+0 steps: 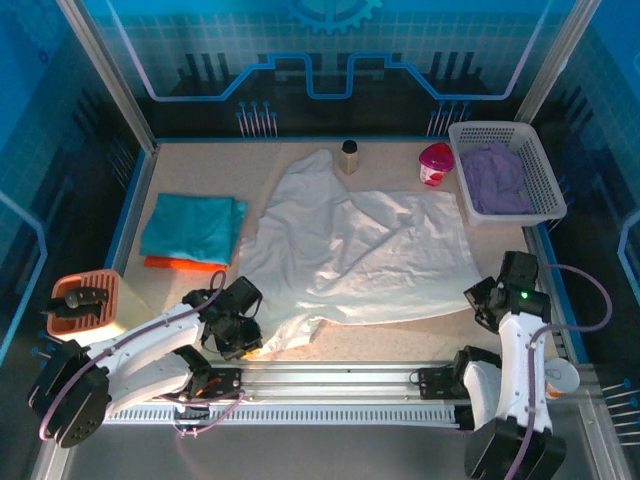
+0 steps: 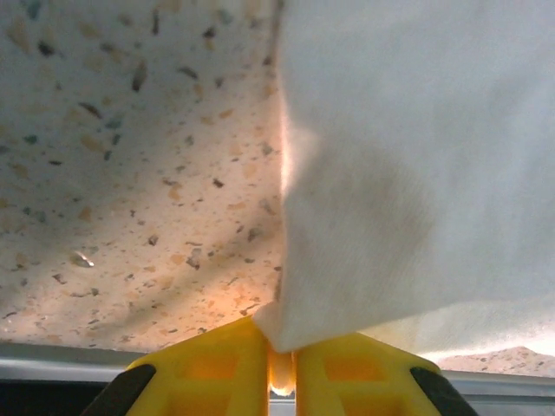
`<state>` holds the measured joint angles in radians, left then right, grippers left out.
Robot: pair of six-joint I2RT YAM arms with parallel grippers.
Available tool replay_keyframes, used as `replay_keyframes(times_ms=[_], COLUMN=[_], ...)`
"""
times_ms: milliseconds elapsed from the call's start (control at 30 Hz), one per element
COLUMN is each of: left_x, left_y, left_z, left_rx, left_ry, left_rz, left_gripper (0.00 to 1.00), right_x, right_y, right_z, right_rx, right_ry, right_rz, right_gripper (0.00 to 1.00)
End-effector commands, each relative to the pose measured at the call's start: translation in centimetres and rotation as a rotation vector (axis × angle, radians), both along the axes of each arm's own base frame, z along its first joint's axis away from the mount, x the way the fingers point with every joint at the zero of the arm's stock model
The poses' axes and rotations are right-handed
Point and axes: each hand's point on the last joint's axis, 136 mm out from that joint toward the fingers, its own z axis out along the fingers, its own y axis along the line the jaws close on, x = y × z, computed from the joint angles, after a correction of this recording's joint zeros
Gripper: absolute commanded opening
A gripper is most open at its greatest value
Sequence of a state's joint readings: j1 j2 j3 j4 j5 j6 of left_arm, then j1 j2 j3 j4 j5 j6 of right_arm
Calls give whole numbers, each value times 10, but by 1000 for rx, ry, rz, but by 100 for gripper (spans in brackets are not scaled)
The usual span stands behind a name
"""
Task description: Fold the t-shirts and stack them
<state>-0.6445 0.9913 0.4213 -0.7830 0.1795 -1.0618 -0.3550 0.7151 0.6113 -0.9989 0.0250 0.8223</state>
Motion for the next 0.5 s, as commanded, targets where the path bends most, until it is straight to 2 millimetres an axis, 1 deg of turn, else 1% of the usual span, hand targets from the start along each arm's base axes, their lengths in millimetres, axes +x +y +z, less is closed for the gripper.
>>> replay_keyframes(times_ms=[0, 67, 167, 233, 300, 400, 467], left_x=[12, 11, 7, 2, -3, -11, -17], left_y=[-6, -7, -7, -3, 1, 5, 9], left_z=[12, 12, 14, 17, 19, 18, 16], left_rx=[-12, -17, -17, -3, 4, 4, 10], left_ry=[-59, -54, -31, -19, -11, 8, 24], left_rz=[-44, -50, -73, -86, -91, -79, -72], left_gripper=[16, 16, 21, 27, 36, 46, 50], right_x=[-43, -43, -49, -46, -44, -37, -35], right_y=[9, 7, 7, 5, 1, -5, -7], right_z=[3, 0, -11, -15, -19, -23, -27], right_rx=[58, 44, 53, 41, 25, -2, -15], right_ry=[119, 118, 166, 168, 169, 152, 153], right_rz=[-138, -132, -150, -144, -144, -134, -130], right_gripper=[0, 0, 0, 0, 0, 0, 0])
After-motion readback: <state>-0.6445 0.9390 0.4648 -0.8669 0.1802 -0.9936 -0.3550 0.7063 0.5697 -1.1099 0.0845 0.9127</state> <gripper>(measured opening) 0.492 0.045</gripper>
